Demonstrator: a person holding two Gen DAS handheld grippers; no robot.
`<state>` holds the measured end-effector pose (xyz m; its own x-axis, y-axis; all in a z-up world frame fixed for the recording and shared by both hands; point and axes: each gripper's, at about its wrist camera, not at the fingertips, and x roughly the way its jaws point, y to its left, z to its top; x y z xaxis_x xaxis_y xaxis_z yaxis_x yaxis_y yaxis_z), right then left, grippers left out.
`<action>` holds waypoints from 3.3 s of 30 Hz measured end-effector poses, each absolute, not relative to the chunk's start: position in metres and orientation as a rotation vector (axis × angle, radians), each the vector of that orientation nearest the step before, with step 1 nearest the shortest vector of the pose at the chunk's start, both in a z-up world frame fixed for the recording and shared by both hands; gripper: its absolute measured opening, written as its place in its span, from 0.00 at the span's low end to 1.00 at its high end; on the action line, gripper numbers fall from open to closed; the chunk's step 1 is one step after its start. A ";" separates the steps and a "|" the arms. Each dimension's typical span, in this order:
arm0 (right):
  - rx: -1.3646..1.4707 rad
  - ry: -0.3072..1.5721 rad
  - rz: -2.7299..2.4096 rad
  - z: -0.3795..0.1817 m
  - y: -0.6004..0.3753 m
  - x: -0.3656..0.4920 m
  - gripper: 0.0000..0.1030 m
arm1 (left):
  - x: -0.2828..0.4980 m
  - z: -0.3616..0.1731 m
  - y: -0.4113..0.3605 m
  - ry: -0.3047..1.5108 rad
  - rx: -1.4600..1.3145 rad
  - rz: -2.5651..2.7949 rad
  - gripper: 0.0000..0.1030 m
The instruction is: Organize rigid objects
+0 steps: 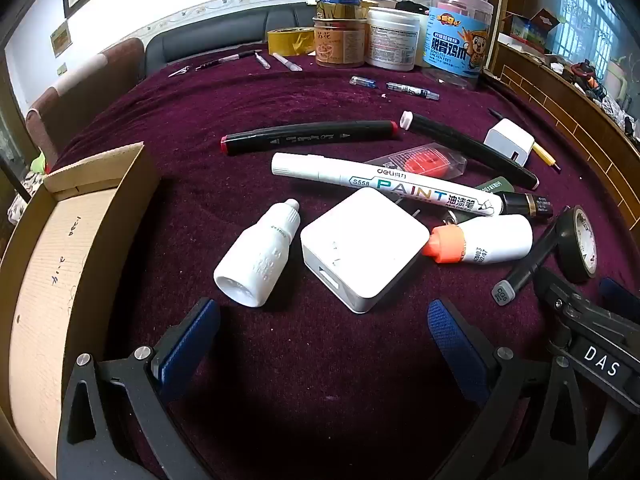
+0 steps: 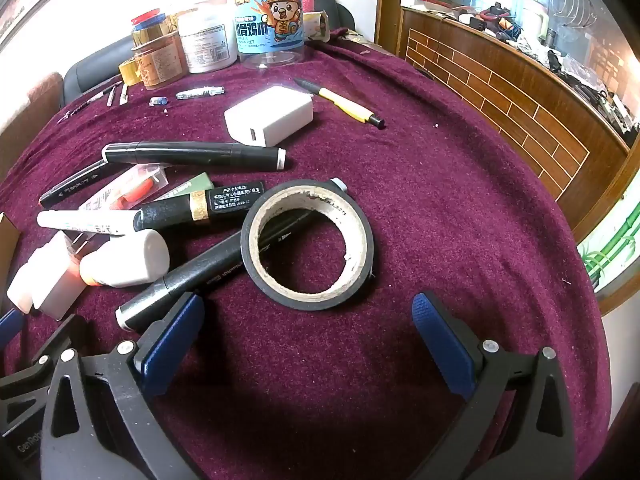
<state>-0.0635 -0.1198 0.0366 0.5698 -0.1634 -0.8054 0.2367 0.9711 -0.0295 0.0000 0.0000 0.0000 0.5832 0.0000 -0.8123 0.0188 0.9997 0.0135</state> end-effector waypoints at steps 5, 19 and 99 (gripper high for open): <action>0.084 0.935 -0.236 0.037 -0.120 -0.064 1.00 | 0.000 0.000 0.000 0.948 0.020 -0.012 0.99; 0.084 0.936 -0.235 0.037 -0.120 -0.064 1.00 | 0.000 0.000 0.000 0.949 0.021 -0.011 0.99; 0.539 0.781 -0.100 0.050 -0.199 -0.100 1.00 | 0.018 0.041 0.049 1.032 -0.093 -0.117 0.98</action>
